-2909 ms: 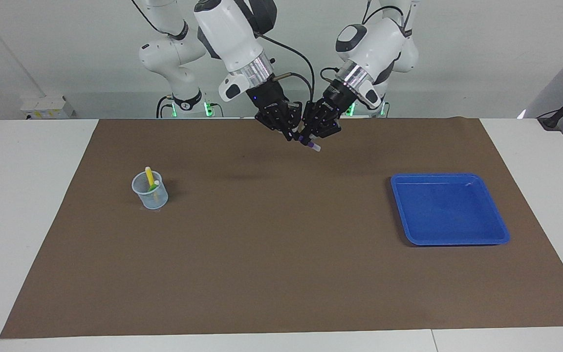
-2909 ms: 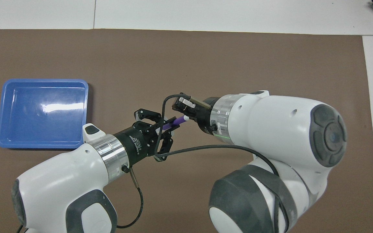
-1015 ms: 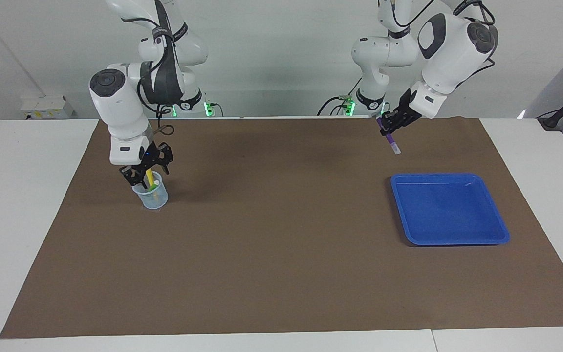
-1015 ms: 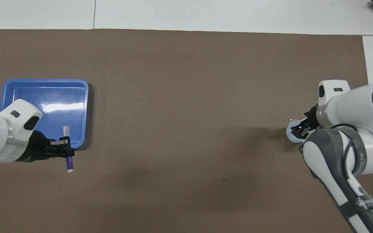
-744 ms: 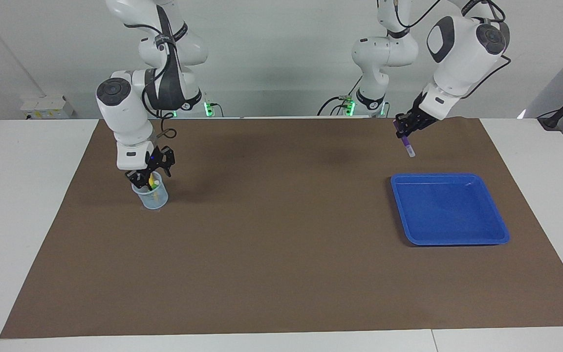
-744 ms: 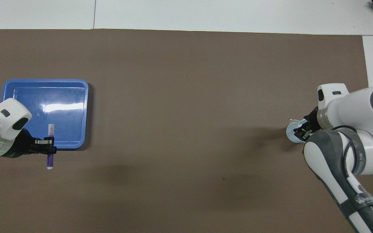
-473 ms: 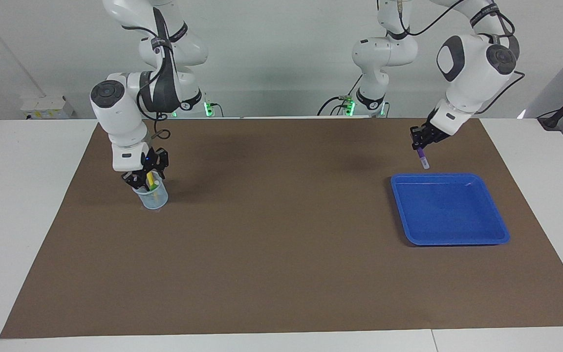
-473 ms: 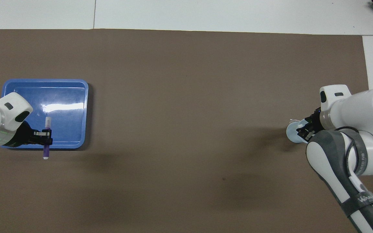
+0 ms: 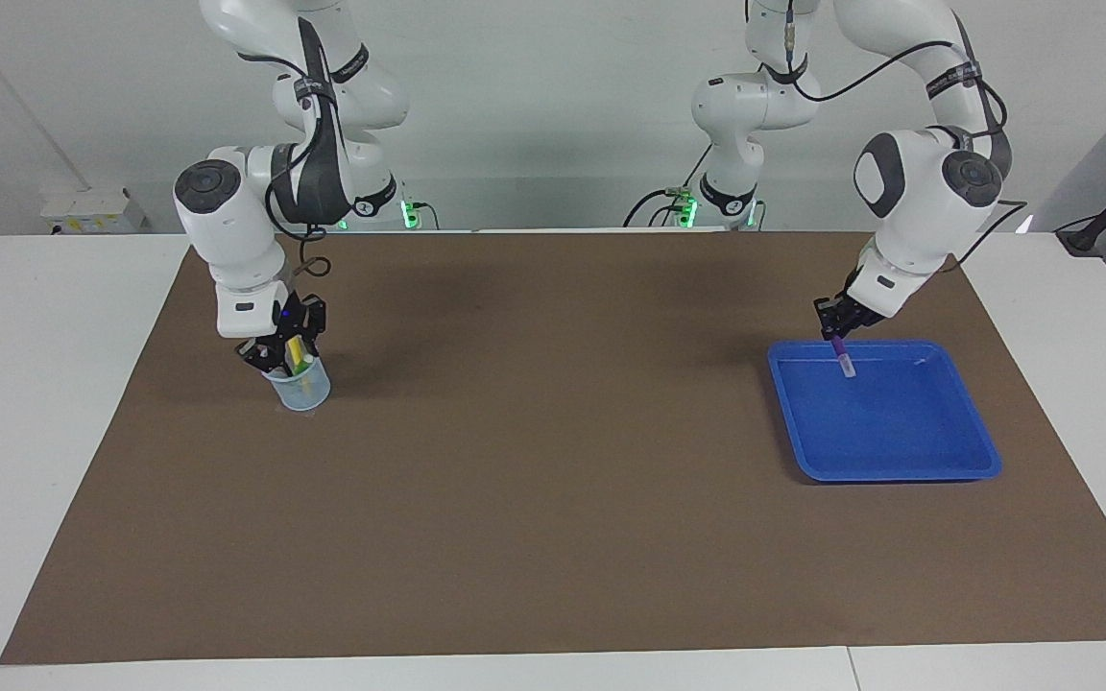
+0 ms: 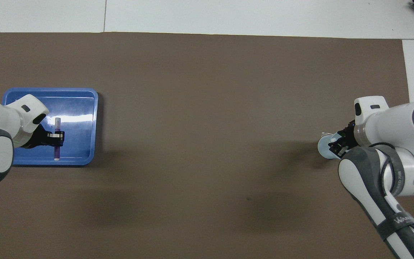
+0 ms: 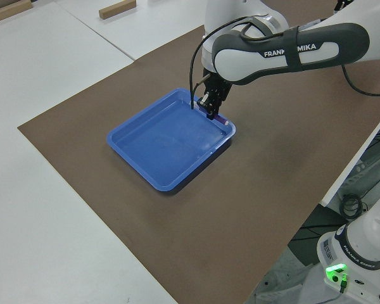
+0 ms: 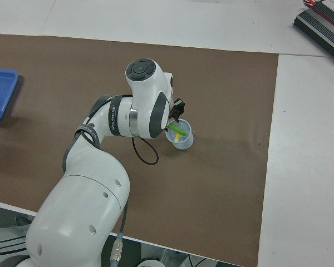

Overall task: Right arm passes pens to left for tray arrangement
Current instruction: 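Grasp the green pen in the cup with the right gripper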

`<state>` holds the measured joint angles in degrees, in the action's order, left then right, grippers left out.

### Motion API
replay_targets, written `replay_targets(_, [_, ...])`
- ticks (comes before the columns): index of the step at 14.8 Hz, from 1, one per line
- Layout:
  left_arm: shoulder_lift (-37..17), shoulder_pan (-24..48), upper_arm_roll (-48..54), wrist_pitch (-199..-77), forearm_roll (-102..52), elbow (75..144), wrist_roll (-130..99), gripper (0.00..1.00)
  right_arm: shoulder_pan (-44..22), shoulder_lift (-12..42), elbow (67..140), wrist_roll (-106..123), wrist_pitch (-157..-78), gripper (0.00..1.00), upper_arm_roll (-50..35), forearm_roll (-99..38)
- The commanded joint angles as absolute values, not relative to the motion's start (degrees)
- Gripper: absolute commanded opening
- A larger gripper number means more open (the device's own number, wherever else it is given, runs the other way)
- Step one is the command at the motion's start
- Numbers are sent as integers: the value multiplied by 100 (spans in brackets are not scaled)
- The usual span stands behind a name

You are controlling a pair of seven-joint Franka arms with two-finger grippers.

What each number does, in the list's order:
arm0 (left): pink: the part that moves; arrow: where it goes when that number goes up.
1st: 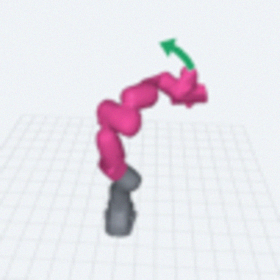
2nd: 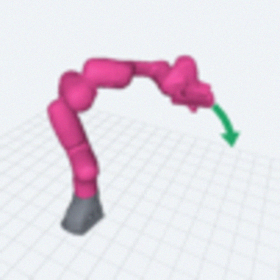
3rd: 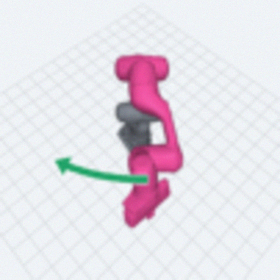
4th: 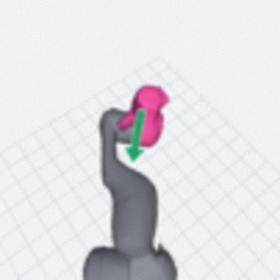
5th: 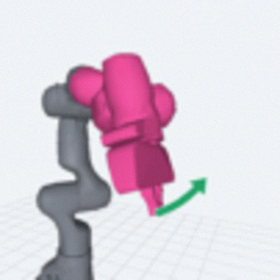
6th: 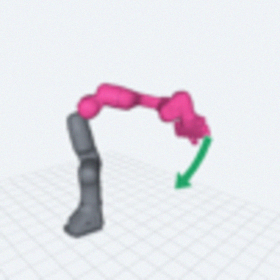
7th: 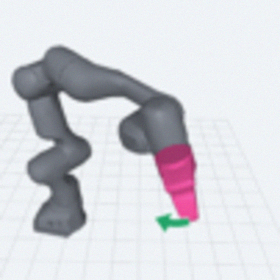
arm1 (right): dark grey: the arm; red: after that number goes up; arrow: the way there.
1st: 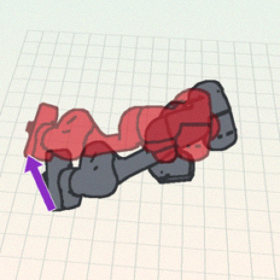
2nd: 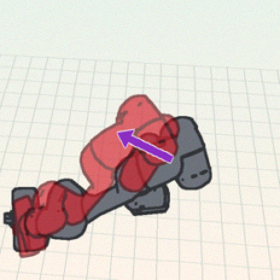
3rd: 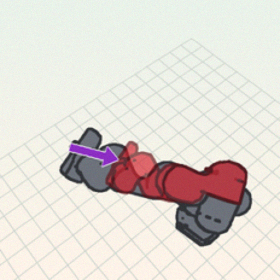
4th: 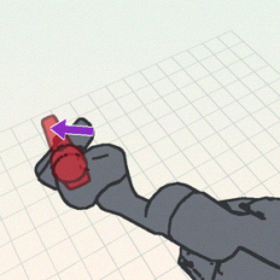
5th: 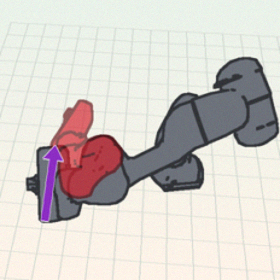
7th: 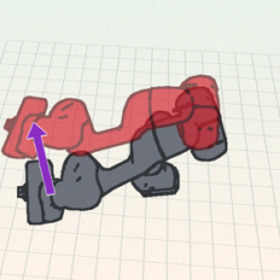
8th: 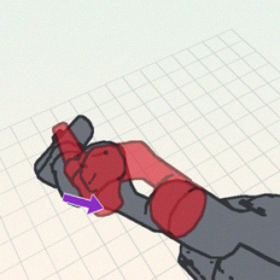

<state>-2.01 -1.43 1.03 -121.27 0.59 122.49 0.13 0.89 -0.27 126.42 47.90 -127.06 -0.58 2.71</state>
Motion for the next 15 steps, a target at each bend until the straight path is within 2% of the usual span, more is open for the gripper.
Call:
replay_targets(1, [-588,-237,158,-12514,185,12138,88,0,176,-18,12718,4843,-12876,52,-141,404])
replay_targets(2, [-693,-237,158,-12637,185,12120,79,0,184,-9,12709,4851,-12867,48,-141,404])
replay_targets(6, [-1010,-246,149,-13051,185,12085,79,0,202,-18,12709,4834,-12806,0,-141,396])
replay_targets(9, [-1256,-255,149,-13393,185,12085,70,0,324,-18,12535,4623,-12509,0,-132,343])
replay_targets(15, [-1433,-281,158,-13807,193,12190,97,0,387,-219,11217,4274,-11068,0,-114,281])
